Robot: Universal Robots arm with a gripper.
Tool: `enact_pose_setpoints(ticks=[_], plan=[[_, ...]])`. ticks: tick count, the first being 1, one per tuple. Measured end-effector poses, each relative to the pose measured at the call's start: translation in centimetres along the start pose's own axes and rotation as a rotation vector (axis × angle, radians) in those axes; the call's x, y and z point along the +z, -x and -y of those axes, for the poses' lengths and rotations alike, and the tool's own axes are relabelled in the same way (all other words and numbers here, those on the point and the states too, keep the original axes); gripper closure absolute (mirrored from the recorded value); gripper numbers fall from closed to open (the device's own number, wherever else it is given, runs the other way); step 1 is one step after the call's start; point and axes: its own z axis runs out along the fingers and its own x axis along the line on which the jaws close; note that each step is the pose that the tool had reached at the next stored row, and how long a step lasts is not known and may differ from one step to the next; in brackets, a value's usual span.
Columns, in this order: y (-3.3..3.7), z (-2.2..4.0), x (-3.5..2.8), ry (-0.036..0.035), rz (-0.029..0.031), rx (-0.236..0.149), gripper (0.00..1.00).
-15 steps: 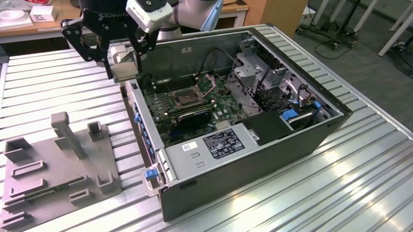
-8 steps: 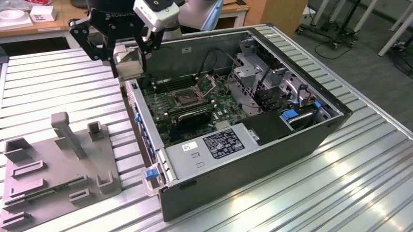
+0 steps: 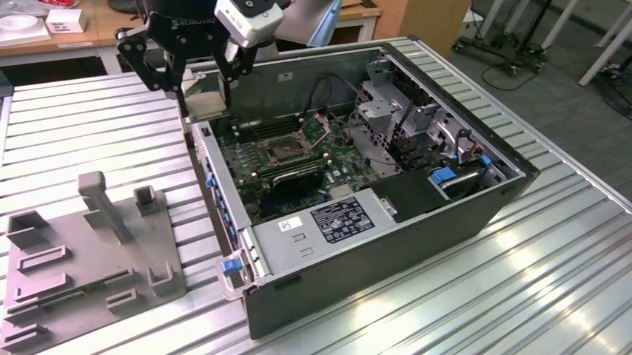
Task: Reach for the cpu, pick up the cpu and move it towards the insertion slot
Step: 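Pick up the cpu and move it towards the insertion slot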
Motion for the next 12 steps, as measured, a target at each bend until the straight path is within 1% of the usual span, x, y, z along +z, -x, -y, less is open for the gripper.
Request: enact_pose_setpoints(ticks=[6,7,10,12], plan=[[0.65,-0.17,0.15,-0.0005,0.0015,0.0,0.45],[0.77,-0.2,0.19,-0.0025,0.0017,0.0,0.45],[1.15,-0.3,0.34,-0.0143,0.0017,0.0,0.45],[1.48,-0.3,0.43,-0.0198,0.0016,0.0,0.45]])
